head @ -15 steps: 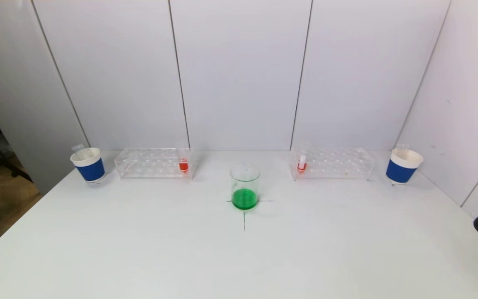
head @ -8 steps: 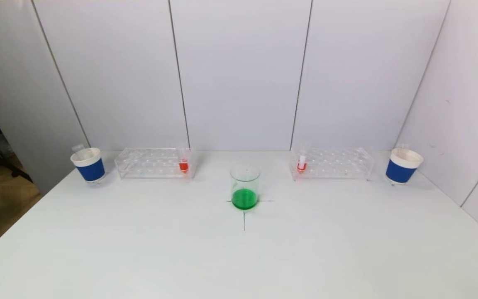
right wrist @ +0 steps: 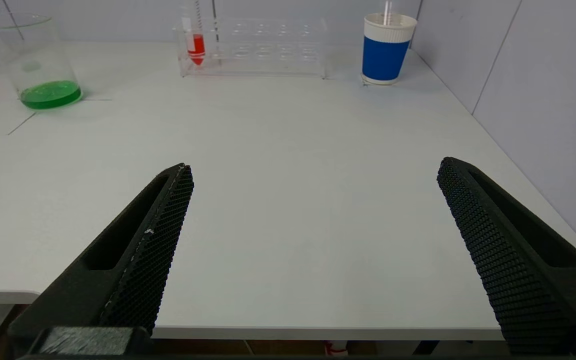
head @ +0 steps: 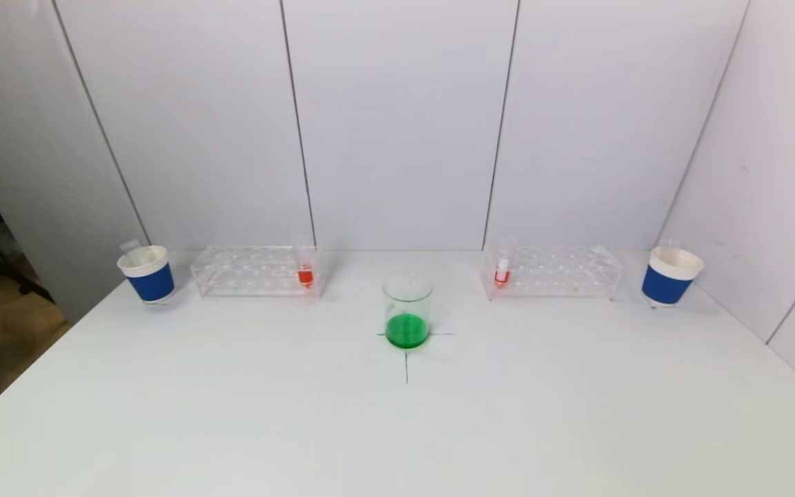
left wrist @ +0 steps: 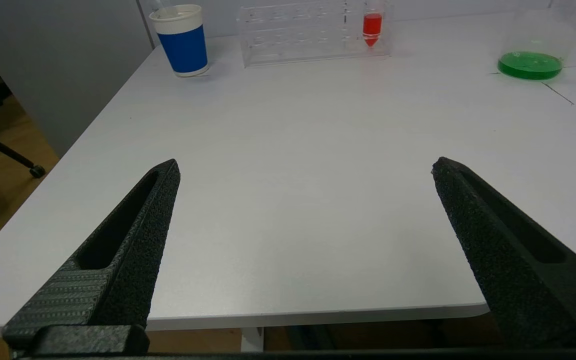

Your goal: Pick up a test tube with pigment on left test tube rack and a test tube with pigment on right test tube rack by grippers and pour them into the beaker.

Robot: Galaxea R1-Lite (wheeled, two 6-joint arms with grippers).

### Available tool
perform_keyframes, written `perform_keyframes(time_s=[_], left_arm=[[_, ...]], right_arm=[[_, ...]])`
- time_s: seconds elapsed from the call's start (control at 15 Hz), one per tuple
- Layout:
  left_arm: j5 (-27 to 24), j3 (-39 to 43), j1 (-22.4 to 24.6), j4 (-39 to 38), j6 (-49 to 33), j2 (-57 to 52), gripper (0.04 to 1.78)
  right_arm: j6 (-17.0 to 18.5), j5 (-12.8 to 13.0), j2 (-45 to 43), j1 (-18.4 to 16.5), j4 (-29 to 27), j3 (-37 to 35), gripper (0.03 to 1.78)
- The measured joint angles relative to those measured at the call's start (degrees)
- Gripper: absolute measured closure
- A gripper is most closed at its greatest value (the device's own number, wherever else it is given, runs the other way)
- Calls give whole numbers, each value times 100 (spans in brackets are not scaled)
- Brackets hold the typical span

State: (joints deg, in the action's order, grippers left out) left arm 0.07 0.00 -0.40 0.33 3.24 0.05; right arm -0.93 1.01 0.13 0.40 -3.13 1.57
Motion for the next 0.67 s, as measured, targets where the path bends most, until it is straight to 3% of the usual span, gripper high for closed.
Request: perform_keyframes(time_s=[0.2,0.67], left_arm=[[0,0,0,2,-2,0,6],[0,0,-1,2,0,0,6]], right_arm=[[-26,4,-23,1,0,-6,4],[283,30,-27,1,160,-54,4]])
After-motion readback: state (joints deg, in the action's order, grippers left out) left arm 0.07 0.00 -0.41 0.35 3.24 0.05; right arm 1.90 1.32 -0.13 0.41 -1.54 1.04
